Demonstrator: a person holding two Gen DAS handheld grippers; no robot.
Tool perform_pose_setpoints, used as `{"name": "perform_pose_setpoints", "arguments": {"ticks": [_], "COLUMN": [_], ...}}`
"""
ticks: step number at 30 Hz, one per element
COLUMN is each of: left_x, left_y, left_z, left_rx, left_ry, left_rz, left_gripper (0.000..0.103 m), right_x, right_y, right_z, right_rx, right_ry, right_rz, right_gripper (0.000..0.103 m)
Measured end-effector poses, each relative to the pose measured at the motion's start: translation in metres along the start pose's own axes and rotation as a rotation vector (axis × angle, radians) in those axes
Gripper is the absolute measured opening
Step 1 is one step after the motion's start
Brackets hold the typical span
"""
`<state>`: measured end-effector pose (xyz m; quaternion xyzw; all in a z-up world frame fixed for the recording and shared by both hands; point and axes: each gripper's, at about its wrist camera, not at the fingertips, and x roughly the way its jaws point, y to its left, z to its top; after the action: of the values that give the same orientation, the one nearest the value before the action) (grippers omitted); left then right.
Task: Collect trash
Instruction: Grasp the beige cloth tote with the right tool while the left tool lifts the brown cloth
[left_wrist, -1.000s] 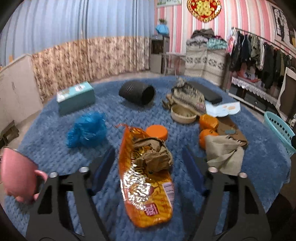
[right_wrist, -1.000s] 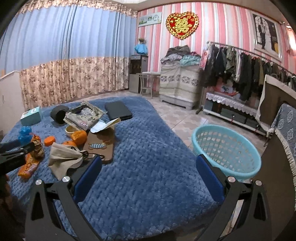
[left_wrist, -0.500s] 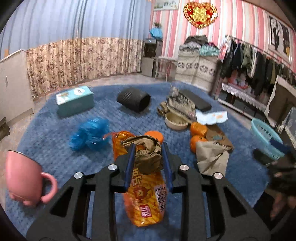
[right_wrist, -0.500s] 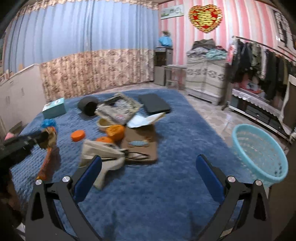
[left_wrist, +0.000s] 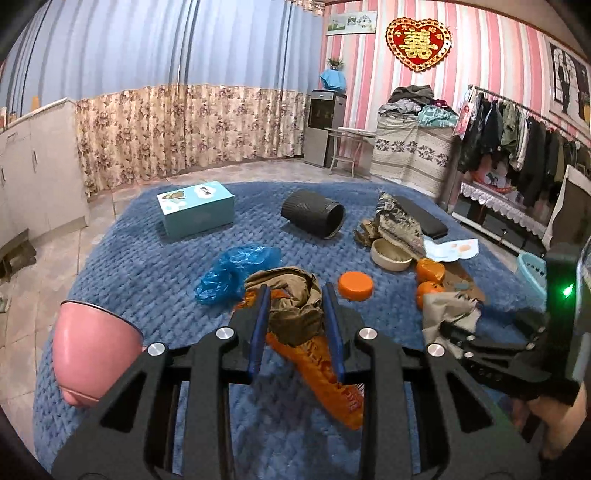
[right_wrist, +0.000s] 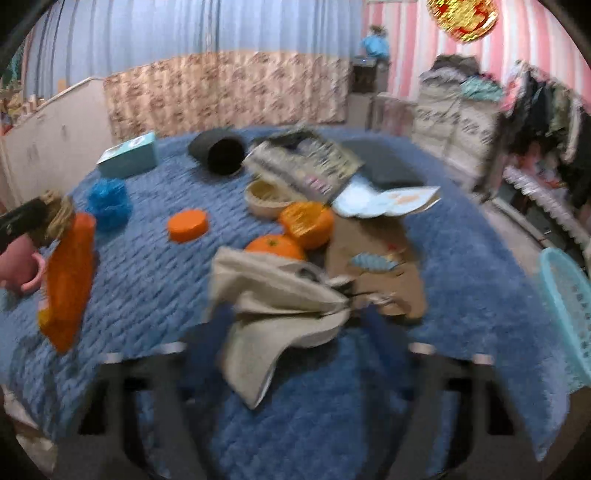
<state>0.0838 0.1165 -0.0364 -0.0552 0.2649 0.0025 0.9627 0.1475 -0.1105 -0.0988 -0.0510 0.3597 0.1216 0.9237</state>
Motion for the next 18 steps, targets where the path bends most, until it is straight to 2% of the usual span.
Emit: {"name": "perform_pose_setpoints", "arguments": {"ticks": [2, 3, 5, 6, 7, 12, 18], "left_x": [-0.001, -0.002, -0.004, -0.004, -0.003, 0.000, 0.001], "left_y": [-0.006, -0.008, -0.015, -0.017, -0.021, -0.035, -0.057], "left_z": [0.003, 0.004, 0.006, 0.007, 0.009, 0.016, 0.032], "left_rx": [0.011, 0.016, 0.024, 0.023, 0.025, 0.038, 0.068], "left_ry": [-0.008, -0.012, -0.020, -0.019, -0.016, -0.022, -0.046], "left_rz": [-0.011, -0.013, -0.033, -0.040, -0.050, -0.070, -0.086], "left_gripper": [0.027, 0.027, 0.027, 0.027, 0.027, 0.027, 0.027], "right_x": [-0.002, -0.004, -0.011, -0.015, -0.020, -0.034, -0.051], "right_y": [-0.001, -0.003, -0.010, -0.013, -0.018, -0.045, -0.084], "right_z": [-0.001, -0.001, 0.000, 0.001, 0.002, 0.006, 0.007], "right_rx": [0.004, 0.004, 0.022, 0.032, 0.041, 0.095, 0.173], "right_ry": [-0.012, -0.019, -0.034, -0.044, -0.055, -0.095, -0.149], "right_rz": [0.019, 0.025, 0.054, 0.062, 0.067, 0.094, 0.078], "right_gripper": [0.045, 0.032, 0.025, 0.013, 0.007, 0.004, 0.004]}}
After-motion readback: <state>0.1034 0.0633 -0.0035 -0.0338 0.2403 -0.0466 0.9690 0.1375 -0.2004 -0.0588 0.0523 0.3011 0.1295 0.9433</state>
